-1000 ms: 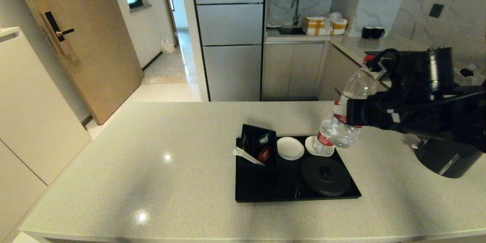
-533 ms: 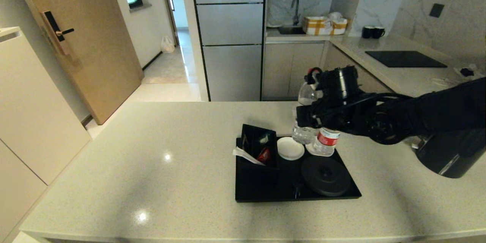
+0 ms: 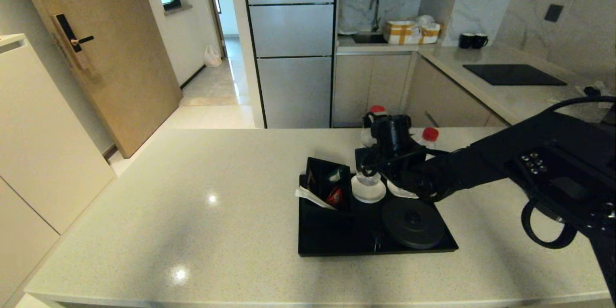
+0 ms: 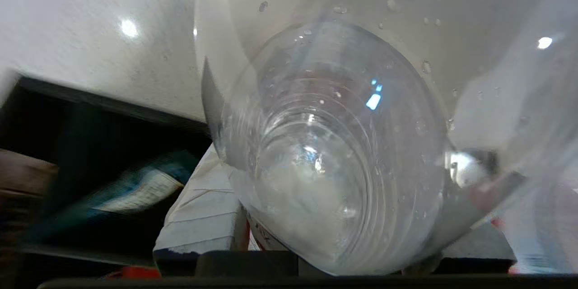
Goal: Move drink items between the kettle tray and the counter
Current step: Return the bottled water to its original position
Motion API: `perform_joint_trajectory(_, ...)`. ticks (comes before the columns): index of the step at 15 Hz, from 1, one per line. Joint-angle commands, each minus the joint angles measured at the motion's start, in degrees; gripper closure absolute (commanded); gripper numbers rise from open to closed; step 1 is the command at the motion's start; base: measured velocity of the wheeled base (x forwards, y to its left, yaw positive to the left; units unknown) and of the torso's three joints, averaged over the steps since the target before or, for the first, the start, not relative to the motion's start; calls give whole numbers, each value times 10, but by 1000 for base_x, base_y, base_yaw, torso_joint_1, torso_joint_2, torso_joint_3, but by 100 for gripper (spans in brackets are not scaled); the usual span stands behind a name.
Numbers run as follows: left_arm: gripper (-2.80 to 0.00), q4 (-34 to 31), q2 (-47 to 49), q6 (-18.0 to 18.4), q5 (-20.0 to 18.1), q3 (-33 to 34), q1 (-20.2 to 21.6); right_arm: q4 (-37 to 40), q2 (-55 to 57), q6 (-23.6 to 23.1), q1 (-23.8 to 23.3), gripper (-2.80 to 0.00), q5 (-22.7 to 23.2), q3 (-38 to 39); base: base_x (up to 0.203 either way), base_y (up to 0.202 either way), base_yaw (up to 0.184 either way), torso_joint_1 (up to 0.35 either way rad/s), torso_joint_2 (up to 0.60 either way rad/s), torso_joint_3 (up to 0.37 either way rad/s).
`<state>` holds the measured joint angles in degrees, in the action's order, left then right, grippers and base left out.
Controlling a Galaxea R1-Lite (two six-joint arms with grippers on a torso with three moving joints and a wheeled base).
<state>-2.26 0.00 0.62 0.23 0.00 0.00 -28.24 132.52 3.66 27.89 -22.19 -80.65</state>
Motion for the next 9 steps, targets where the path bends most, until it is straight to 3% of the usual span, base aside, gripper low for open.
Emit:
perform_joint_trajectory(1, 0, 0, 0, 0, 0, 0, 0, -6, 36, 2, 1, 0, -2, -2, 0, 0, 0, 0, 0, 0)
perform_joint_trajectory(9, 0, 0, 0, 0, 1, 0, 0, -27, 88, 17, 0, 0, -29, -24, 0, 0, 0, 0, 0, 0)
